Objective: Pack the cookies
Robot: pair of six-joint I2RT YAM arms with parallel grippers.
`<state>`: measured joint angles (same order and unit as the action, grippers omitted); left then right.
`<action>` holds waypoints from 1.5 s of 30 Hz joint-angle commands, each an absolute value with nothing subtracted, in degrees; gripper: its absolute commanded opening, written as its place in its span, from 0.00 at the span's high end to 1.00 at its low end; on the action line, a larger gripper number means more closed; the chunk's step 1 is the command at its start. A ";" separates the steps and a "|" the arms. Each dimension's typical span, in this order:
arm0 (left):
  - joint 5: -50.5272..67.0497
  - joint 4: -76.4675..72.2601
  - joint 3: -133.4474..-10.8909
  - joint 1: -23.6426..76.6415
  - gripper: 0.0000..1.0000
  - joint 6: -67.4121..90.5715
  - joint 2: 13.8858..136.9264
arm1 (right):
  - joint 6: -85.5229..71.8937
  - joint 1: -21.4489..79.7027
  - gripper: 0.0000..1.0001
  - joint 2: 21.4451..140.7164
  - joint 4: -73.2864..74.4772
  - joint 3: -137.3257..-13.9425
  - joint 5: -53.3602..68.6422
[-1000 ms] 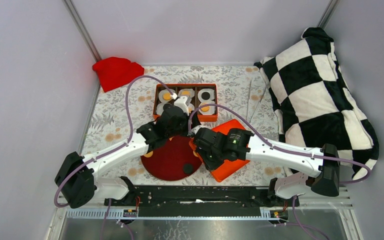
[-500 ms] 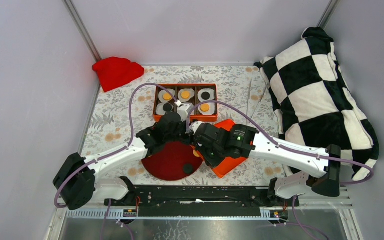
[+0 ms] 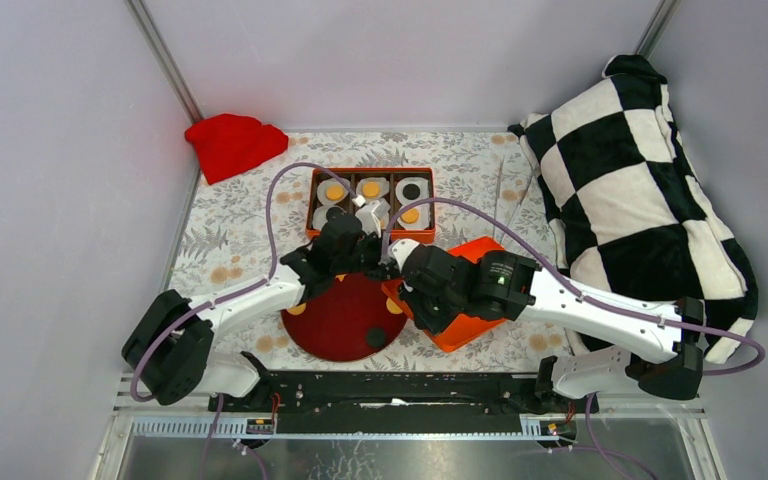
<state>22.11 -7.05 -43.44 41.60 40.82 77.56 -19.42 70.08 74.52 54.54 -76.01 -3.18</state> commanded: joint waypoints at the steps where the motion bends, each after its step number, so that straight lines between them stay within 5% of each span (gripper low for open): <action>1: 25.81 -4.80 -45.53 42.14 1.00 41.43 76.61 | -16.92 70.04 0.91 73.46 51.95 -78.23 -14.82; 3: 22.80 -0.50 -47.90 41.85 1.00 42.29 76.38 | -17.79 70.09 0.68 74.15 54.06 -79.52 -19.88; 6: 21.23 6.99 -53.47 40.91 1.00 43.03 77.14 | -18.28 71.46 0.53 75.55 56.07 -81.15 -25.40; 16: 19.14 22.60 -69.34 40.02 1.00 39.06 82.20 | -16.51 75.76 0.46 85.98 60.21 -82.57 -43.40; 20: 17.64 26.52 -71.11 39.68 1.00 37.79 81.69 | -18.18 75.74 0.52 90.23 63.43 -84.63 -49.57; 26: 15.49 29.55 -71.83 39.07 1.00 36.67 79.62 | -25.33 75.76 0.94 95.67 73.54 -89.22 -58.76; 28: 14.76 29.86 -72.10 38.69 1.00 36.61 79.17 | -26.70 75.76 1.00 96.73 75.36 -90.05 -60.35; 33: 11.99 30.19 -74.37 36.35 0.73 36.95 77.95 | -28.34 75.76 1.00 96.26 76.02 -92.21 -60.51; 37: 4.92 31.34 -80.04 33.15 0.66 37.15 74.89 | -27.59 75.72 1.00 94.31 75.13 -95.98 -59.80; 39: -1.97 31.30 -83.96 32.40 0.72 36.81 72.80 | -24.80 75.31 1.00 93.68 73.51 -101.15 -59.08; 42: -15.69 30.96 -87.68 32.26 0.97 36.04 70.47 | -18.45 71.39 1.00 92.97 67.35 -111.59 -52.93; 45: -25.39 30.44 -89.74 31.85 1.00 33.85 70.80 | -14.09 64.99 1.00 91.94 59.73 -121.55 -40.65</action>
<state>-7.84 31.64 -86.80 32.18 36.91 71.85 -21.69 72.29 96.79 69.76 -109.30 -50.00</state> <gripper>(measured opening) 0.008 0.229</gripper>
